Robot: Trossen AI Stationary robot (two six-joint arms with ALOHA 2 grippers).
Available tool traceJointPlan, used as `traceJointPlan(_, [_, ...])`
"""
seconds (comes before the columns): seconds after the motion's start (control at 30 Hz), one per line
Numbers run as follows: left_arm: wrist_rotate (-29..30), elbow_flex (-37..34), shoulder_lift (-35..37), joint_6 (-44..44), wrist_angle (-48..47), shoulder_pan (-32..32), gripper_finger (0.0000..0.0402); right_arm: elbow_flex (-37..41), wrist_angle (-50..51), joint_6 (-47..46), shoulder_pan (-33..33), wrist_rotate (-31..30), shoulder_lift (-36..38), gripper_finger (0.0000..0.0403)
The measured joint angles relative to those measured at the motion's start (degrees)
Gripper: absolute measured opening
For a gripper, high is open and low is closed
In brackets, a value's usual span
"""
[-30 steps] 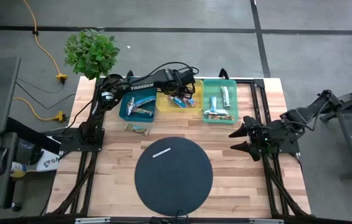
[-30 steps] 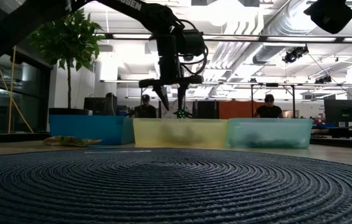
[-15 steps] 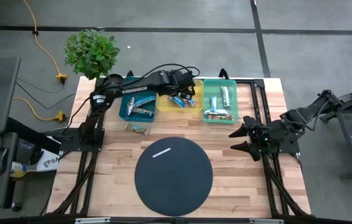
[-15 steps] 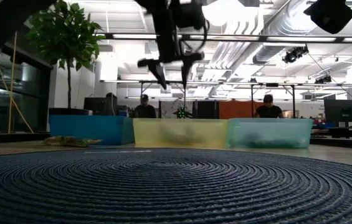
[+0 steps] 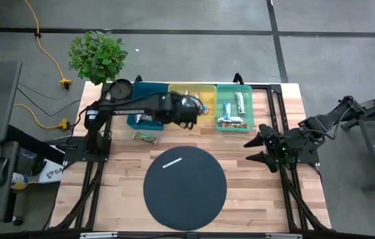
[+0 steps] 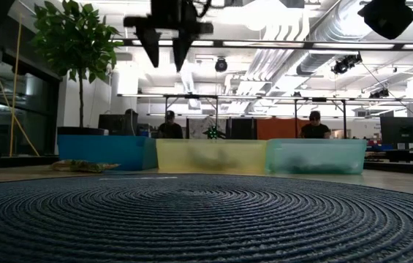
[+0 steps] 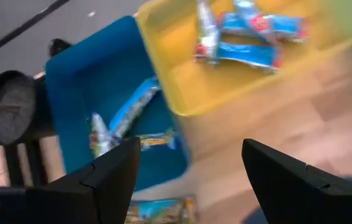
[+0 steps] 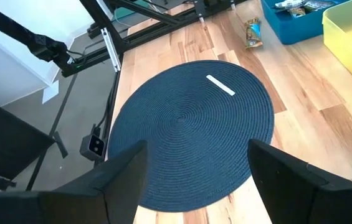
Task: Pick and place Granola Bars by type
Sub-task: Put the yellow granola bar into the green bin
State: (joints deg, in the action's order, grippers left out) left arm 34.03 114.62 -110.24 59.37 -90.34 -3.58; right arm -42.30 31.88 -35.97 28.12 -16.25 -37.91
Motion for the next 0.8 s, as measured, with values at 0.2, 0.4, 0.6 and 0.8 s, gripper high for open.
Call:
traceJointPlan(0.2, [1.6, -8.7, 8.3, 5.6, 0.6, 4.4, 0.0278, 0.0, -0.4, 0.0, 0.0, 0.2, 0.0, 0.026])
traceJointPlan(0.4, [-0.2, -29.0, 22.3, 14.1, 9.0, 9.9, 0.0278, 0.0, -1.9, 0.3, 0.0, 0.2, 0.0, 0.026])
traceJointPlan(0.6, [-11.7, -47.6, 31.5, 0.5, 24.3, 12.2, 0.0278, 0.0, -1.9, 1.3, 0.0, 0.1, 0.0, 0.026])
traceJointPlan(0.8, [-23.6, -56.2, 32.4, -16.8, 29.6, 8.5, 0.0278, 0.0, -2.3, 1.5, 0.0, 0.2, 0.0, 0.026])
